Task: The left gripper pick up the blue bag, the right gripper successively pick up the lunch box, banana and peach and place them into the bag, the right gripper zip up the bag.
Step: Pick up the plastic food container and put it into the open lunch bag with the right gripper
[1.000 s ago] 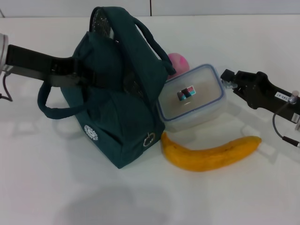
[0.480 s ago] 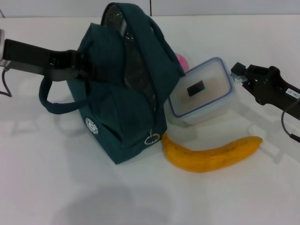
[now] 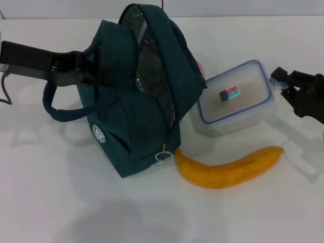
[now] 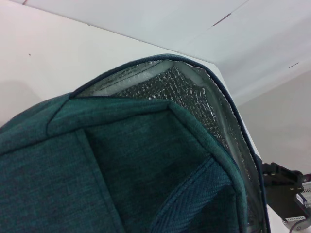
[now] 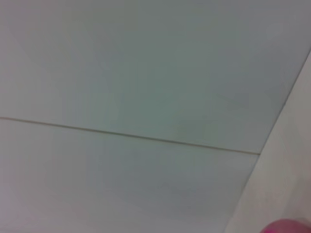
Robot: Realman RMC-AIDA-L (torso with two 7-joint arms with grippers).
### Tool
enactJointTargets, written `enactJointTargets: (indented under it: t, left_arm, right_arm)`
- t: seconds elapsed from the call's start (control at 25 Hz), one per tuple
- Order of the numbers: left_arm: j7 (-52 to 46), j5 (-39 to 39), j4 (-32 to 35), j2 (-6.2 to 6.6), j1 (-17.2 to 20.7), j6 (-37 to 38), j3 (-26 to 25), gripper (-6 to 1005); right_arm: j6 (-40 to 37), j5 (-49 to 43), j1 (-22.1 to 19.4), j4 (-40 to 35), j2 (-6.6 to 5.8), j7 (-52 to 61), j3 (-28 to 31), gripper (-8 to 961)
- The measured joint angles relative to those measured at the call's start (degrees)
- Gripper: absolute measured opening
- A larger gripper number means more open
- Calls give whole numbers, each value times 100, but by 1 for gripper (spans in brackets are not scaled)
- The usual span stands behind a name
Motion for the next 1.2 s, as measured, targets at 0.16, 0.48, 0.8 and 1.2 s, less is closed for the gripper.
enactJointTargets:
  t: [0.16,0.48,0.8,1.2]
  left_arm:
    - [0,-1,-3,-16,0,3,0,43]
    - [0,-22,-6,-42,14,17,13,43]
    - [-7,-25,-6,-30,25,17,-1,44]
    - [-1,-106,-5,-29,8,16,1,43]
  right_arm:
    - [-102,124,-114,-13,-21,60,10,109]
    - [-382,383,-379,-20,-58,191,72,115]
    - [-794,711,-488,-69,-72,315,79,121]
    - [-1182,1038,-437,-81,-44,612,89,128]
